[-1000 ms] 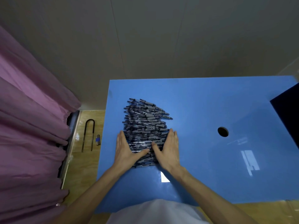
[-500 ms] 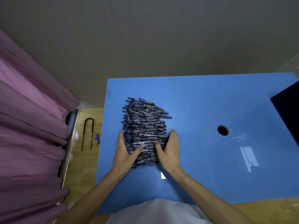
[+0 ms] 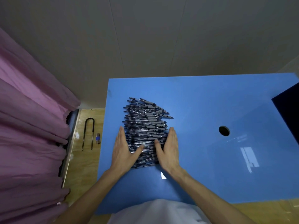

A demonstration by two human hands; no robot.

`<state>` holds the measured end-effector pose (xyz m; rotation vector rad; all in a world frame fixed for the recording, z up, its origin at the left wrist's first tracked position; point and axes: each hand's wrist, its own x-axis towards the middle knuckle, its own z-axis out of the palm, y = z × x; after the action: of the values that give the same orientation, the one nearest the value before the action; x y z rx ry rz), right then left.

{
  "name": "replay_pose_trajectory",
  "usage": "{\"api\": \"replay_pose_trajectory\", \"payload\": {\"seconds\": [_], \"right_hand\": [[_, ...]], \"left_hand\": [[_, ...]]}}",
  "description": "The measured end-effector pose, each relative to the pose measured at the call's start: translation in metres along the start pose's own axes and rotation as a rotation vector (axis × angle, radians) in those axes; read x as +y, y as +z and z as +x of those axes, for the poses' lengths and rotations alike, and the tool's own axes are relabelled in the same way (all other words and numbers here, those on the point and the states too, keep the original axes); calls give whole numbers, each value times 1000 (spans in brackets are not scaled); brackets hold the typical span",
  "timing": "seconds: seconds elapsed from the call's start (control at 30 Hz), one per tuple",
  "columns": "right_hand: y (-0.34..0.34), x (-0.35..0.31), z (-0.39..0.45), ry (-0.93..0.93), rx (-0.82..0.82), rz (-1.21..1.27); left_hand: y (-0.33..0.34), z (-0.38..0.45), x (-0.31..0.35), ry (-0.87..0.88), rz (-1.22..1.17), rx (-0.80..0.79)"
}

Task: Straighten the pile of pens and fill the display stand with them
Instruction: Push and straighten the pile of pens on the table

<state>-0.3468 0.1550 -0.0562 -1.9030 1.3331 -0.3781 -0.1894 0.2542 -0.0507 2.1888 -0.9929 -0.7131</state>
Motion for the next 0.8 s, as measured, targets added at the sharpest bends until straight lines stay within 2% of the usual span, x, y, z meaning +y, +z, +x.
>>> {"api": "replay_pose_trajectory", "payload": {"seconds": [0.13,0.23,0.5,0.67,0.8], "right_hand": [[-3,-2,18,53,-43,11],[3,-10,21,36,-55,15],[3,-8,24,-17,-25,-34],[-10,-9,57,141,50,71],[-2,-19,73,144,36,76]], "left_hand": [[-2,20,5,-132,-104,-36],[4,21,6,-109,-124,-79],[1,21,1,-73,-85,-32],[-17,58,6,-160,-92,-7],[-16,85,17,-150,-102,-59]]}}
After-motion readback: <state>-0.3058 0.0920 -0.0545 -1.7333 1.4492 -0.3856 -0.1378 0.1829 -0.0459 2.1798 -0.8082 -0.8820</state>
